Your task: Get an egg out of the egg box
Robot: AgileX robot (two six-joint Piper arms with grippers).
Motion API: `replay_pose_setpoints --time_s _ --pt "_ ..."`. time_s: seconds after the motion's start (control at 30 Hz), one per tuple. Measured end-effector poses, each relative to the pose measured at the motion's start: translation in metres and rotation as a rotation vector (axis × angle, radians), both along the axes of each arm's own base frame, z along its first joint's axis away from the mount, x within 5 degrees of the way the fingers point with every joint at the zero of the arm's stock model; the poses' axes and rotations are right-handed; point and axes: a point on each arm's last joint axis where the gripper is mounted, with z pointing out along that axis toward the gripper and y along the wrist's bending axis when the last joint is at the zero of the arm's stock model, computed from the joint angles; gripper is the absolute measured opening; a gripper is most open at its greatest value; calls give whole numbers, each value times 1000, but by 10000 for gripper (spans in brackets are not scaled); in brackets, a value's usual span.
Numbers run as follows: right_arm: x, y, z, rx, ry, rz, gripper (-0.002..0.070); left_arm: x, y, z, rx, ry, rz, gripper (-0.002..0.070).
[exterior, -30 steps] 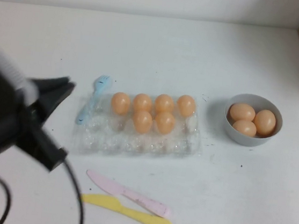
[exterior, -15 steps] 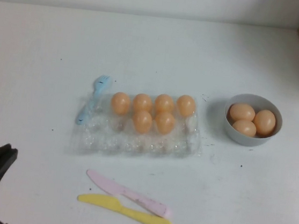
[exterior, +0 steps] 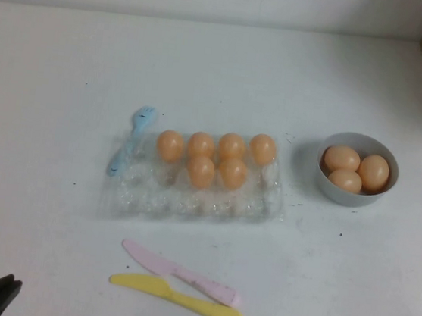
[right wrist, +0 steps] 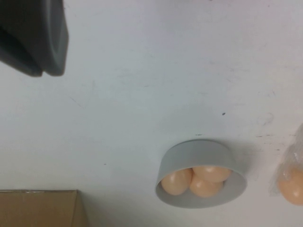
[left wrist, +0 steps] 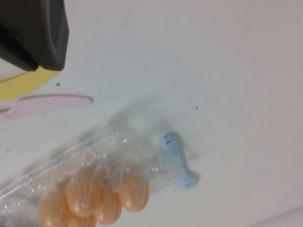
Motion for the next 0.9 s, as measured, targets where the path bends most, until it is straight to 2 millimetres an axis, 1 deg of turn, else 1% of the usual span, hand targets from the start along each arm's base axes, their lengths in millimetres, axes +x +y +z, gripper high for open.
replay_pose_setpoints --time_s 0.17,0.47,0.57,0.67,0.73,0.9 --pt "0 0 0 0 0 0 -17 -9 10 -3 9 22 73 -3" --pt "0 0 0 0 0 0 -17 -22 26 2 -32 -102 277 -3" --pt "0 0 0 0 0 0 -17 -22 28 -4 -29 -99 316 -3" --pt "0 0 0 0 0 0 -17 -21 29 -21 -14 -49 338 -3" --pt "0 0 0 0 0 0 -17 -21 29 -29 -10 -26 344 -3" --pt "0 0 0 0 0 0 -17 -20 28 -28 -23 -36 344 -3"
